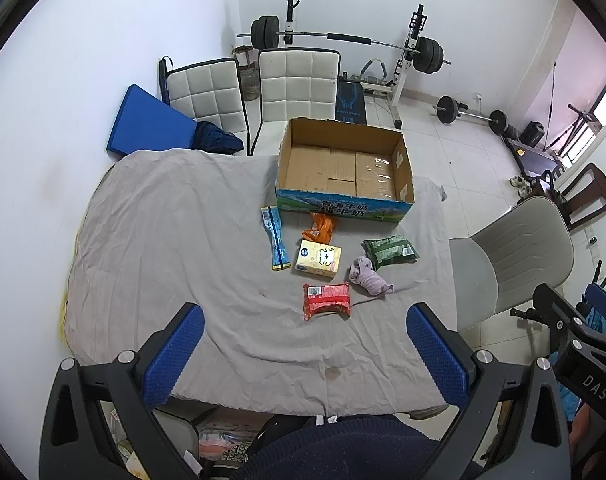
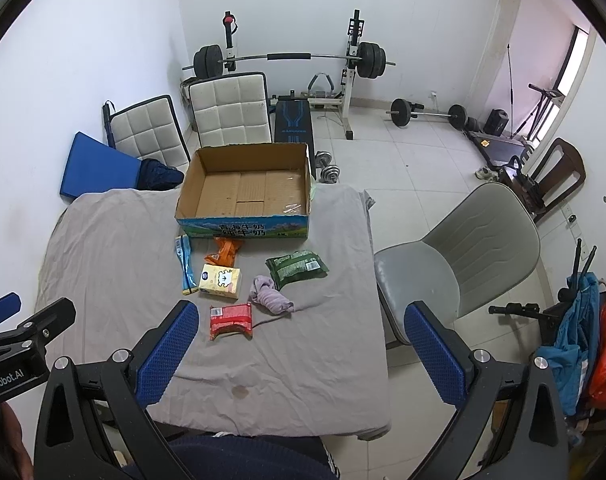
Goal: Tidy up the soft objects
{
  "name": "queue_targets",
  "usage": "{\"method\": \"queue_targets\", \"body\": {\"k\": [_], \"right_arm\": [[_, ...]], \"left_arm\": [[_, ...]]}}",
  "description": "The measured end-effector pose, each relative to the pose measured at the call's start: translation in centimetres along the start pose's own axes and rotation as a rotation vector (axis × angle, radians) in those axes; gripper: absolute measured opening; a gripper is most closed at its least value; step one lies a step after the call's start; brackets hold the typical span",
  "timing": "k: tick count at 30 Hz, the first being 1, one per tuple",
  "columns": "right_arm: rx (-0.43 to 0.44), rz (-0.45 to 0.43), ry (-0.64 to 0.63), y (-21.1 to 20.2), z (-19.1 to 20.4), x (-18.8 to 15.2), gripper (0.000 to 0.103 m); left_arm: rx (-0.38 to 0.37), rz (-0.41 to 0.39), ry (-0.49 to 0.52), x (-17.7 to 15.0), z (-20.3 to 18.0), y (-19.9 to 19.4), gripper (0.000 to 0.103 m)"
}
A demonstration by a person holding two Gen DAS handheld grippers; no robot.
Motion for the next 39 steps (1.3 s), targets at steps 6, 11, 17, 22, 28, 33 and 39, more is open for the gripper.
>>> {"method": "queue_targets", "body": {"k": [6, 11, 17, 22, 28, 33, 39], "right_arm": [[0.001, 0.003, 0.003, 0.4, 0.0, 0.0, 0.103], [0.006, 0.038, 0.018, 3.0, -0.4, 0.4, 0.103], [0.016, 0.127, 0.045, 10.6, -0.8, 1.5, 0.103], [0.010, 0.267, 0.057, 20.8, -1.2, 1.7, 0.103], [0.004, 0.440, 0.019, 34.3, -0.1, 0.7, 0.103], [0.037, 0.578, 0.158, 43.0, -0.6, -0.6, 0.103], [0.037, 0.679, 0.465, 49.8, -1.2, -2.2, 0.101]], "left_arm": [[-0.035, 0.001, -0.021, -0.4, 0.0, 0.1, 0.103], [0.011, 0.015, -0.017, 0.9, 0.2, 1.7, 0.103], [0.178, 0.016, 0.024, 4.4, 3.5, 7.5, 0.103], [0.219, 0.113, 0.026, 5.7, 5.8, 15.2, 0.103], [0.202, 0.347, -0.070, 3.8, 7.8, 26.4, 0.103], [0.066, 0.520, -0.289, 1.2, 7.9, 33.8, 0.103], [-0.011, 0.654, -0.499, -1.2, 6.5, 40.4, 0.102]]}}
Point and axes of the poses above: each gripper's, at about its wrist camera, not at the fingertips, and y roughly the way its jaws point, z to its left, x to its top, the point moved 7 cm from there along y, roughly the way its jaws point, and after that the axes turned 3 degrees about -x, right-handed, at the moved point
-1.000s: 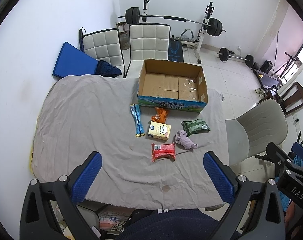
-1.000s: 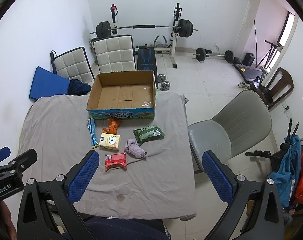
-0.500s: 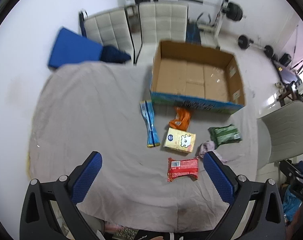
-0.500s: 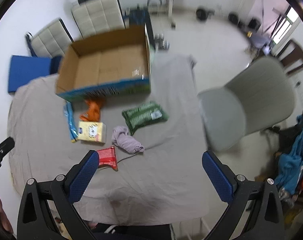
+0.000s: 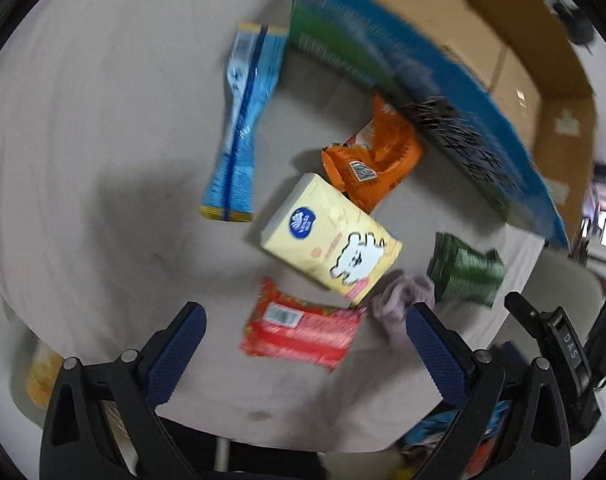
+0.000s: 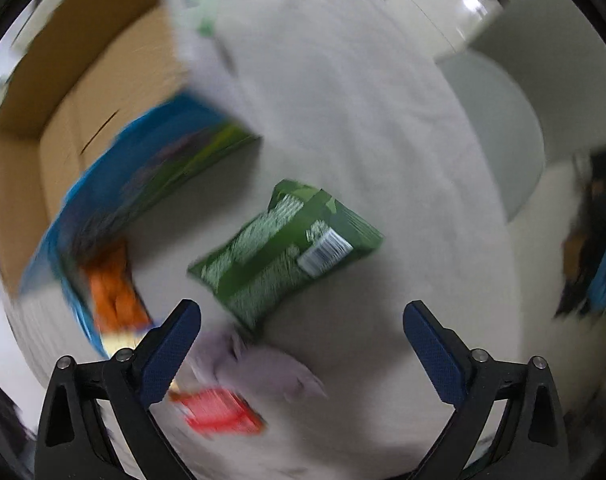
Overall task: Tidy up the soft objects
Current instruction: 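Grasp the yellow Vinda tissue pack with the left tool while the right tool grasps the green snack bag, then carry the tissue pack and green bag into the box and open both tools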
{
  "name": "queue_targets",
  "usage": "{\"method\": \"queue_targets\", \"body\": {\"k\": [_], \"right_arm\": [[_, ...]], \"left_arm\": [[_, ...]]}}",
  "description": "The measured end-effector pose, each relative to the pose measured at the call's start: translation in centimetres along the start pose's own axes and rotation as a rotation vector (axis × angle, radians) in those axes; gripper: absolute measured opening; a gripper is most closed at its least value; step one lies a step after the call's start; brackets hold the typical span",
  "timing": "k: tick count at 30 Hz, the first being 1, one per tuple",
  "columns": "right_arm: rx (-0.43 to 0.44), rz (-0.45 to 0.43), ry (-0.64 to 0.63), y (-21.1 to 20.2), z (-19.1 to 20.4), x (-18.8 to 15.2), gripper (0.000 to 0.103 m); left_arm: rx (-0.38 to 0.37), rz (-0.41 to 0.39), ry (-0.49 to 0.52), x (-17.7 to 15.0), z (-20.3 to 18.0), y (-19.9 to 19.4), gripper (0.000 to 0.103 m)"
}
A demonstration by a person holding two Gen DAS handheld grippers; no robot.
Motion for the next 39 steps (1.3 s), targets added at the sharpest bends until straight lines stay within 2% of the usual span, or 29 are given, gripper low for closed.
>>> {"method": "queue_targets", "body": {"k": [2, 5, 7, 8, 10, 15, 17, 21, 23, 25, 28, 30, 32, 33, 34, 36, 38, 39], "right_arm": [[0.040, 0.017, 0.079, 1.6, 0.1, 0.5, 0.097], [0.112, 0.021, 0.165, 3.5, 0.5, 1.2, 0.085], [0.104, 0.037, 0.183, 4.6, 0.5, 1.1, 0.069], [0.115, 0.045, 0.185, 5.0, 0.4, 1.0, 0.067], [0.116, 0.060, 0.143, 5.3, 0.3, 0.5, 0.061], [0.016, 0.110, -0.089, 5.0, 0.3, -0.8, 0.053], [-0.041, 0.124, -0.204, 5.0, 0.3, -1.5, 0.052], [-0.118, 0.141, -0.410, 4.5, 1.4, -2.9, 0.053], [-0.114, 0.111, -0.429, 4.3, 1.8, -3.3, 0.056], [-0.063, 0.083, -0.397, 3.9, 2.2, -3.7, 0.078], [-0.018, 0.106, -0.280, 4.9, 2.0, -3.8, 0.080], [0.006, 0.130, -0.211, 5.8, 1.8, -4.1, 0.080], [-0.017, 0.122, -0.217, 6.3, 2.1, -4.6, 0.075], [-0.058, 0.102, -0.264, 6.2, 2.3, -5.0, 0.065], [-0.082, 0.085, -0.307, 6.2, 2.7, -5.0, 0.061], [-0.102, 0.041, -0.368, 5.9, 2.9, -4.7, 0.056], [-0.143, 0.024, -0.397, 5.5, 2.9, -5.0, 0.054], [-0.141, 0.023, -0.401, 5.5, 3.0, -5.1, 0.054]], "left_arm": [[-0.025, 0.043, -0.039, 0.5, -0.8, 1.6, 0.102], [-0.045, 0.076, -0.099, 1.4, -1.3, 3.3, 0.102], [-0.046, 0.091, -0.138, 2.0, -1.5, 4.4, 0.102], [-0.043, 0.085, -0.148, 2.2, -1.5, 4.7, 0.102], [-0.012, 0.092, -0.136, 2.6, -2.0, 5.7, 0.102], [-0.022, 0.117, -0.164, 3.0, -2.6, 7.5, 0.102], [0.005, 0.117, -0.145, 3.1, -2.9, 7.8, 0.100], [0.084, 0.059, 0.010, 3.5, -4.2, 7.5, 0.083], [0.192, 0.012, 0.153, 3.2, -4.5, 6.7, 0.075], [0.320, -0.044, 0.307, 2.6, -5.1, 5.9, 0.071], [0.501, -0.091, 0.510, 1.4, -6.7, 6.1, 0.068], [0.532, -0.094, 0.539, 1.2, -7.4, 6.5, 0.068], [0.513, -0.091, 0.499, 1.4, -7.3, 6.6, 0.068], [0.472, -0.075, 0.458, 1.6, -7.1, 6.7, 0.068], [0.438, -0.064, 0.426, 1.9, -7.0, 7.2, 0.068], [0.344, -0.049, 0.328, 2.5, -6.1, 7.1, 0.068], [0.297, -0.071, 0.265, 3.1, -5.5, 6.8, 0.067], [0.260, -0.078, 0.241, 3.7, -4.9, 6.7, 0.061]]}}
Point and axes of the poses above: each gripper's, at about its wrist camera, not at the fingertips, and y roughly the way its jaws point, z to its left, x to its top, the point moved 7 cm from there along y, roughly the way its jaws point, and after that the axes turned 3 degrees about -x, right-handed, at the moved point
